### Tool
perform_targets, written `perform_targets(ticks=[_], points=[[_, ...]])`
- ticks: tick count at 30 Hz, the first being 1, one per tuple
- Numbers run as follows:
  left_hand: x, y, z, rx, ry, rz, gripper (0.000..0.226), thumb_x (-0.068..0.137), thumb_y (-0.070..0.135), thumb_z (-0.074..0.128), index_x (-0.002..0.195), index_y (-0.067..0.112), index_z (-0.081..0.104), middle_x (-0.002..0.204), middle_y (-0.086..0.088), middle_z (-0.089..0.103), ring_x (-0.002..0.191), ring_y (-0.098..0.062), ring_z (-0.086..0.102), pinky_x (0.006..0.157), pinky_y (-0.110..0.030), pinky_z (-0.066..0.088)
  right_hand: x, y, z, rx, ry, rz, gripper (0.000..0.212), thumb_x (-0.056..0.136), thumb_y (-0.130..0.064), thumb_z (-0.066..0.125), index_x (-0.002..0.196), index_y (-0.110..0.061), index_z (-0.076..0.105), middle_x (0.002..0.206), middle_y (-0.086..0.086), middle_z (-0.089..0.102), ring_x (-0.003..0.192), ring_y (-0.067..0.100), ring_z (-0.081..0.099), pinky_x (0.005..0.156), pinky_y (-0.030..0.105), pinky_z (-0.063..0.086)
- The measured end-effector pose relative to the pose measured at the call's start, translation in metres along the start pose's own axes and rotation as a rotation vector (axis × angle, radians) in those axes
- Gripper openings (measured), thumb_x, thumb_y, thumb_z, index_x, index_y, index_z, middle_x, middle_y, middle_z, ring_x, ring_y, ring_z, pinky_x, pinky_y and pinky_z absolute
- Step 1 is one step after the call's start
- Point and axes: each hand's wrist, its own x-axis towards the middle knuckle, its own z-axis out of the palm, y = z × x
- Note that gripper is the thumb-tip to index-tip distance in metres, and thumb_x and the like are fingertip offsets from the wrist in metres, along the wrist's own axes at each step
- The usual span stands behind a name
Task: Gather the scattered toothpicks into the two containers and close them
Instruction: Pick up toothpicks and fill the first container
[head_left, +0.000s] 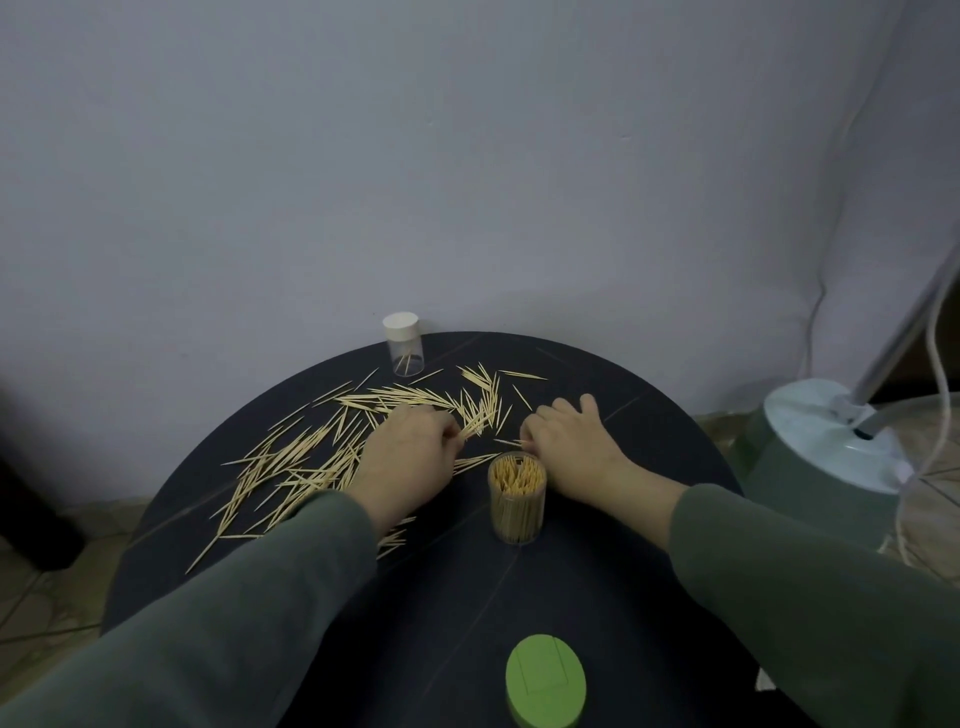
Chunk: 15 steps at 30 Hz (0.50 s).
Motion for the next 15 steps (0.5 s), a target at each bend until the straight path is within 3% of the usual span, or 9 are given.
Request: perform_targets(ticks=[4,7,10,12,15], points=[[0.001,0.003,-0.005,-0.248,0.029,-0.059,0.009,0.094,0.032,0.058,0.098,0.028,0.066,0.094,0.01,0.064,0.088,-0.007,0.057,0.081,-0.028,0.051,-0.001,0.007,-0.006,0.291,0.048,0.115,0.013,0.097,-0.026,0.054,0.108,-0.026,0.058,0.109,-0.007,0.054,0.111,0.014,0.048,0.107,0.042,0.026],[0.0,0.009,-0.013,-0.528,0.023,-0.116,0.004,0.095,0.03,0.058,0.094,0.031,0.061,0.091,0.012,0.062,0.085,-0.003,0.056,0.069,-0.018,0.043,-0.006,0.007,-0.013,0.599,0.127,0.137,0.01,0.099,-0.023,0.049,0.102,-0.025,0.059,0.097,-0.012,0.055,0.103,0.011,0.051,0.106,0.039,0.028],[-0.007,0.018,-0.026,-0.806,0.044,-0.124,0.008,0.095,0.027,0.057,0.096,0.028,0.065,0.088,0.009,0.065,0.082,-0.006,0.06,0.072,-0.021,0.049,-0.017,0.001,-0.027,0.994,0.194,0.1,0.011,0.1,-0.018,0.049,0.097,-0.022,0.058,0.088,-0.004,0.06,0.084,0.014,0.057,0.084,0.026,0.048],[-0.014,0.022,-0.031,-0.981,0.046,-0.116,0.01,0.095,0.023,0.058,0.096,0.029,0.066,0.091,0.007,0.068,0.088,-0.009,0.063,0.08,-0.024,0.052,-0.024,-0.004,-0.034,1.163,0.22,0.057,0.013,0.1,-0.015,0.047,0.097,-0.023,0.057,0.084,-0.005,0.058,0.076,0.006,0.055,0.067,0.014,0.048],[-0.023,0.026,-0.031,-1.108,0.012,-0.071,0.013,0.094,0.019,0.059,0.095,0.028,0.068,0.089,0.009,0.07,0.09,-0.008,0.064,0.084,-0.024,0.052,-0.031,-0.008,-0.037,1.296,0.227,0.023,0.017,0.1,-0.015,0.047,0.096,-0.026,0.058,0.085,-0.008,0.058,0.079,-0.001,0.055,0.073,0.012,0.049]])
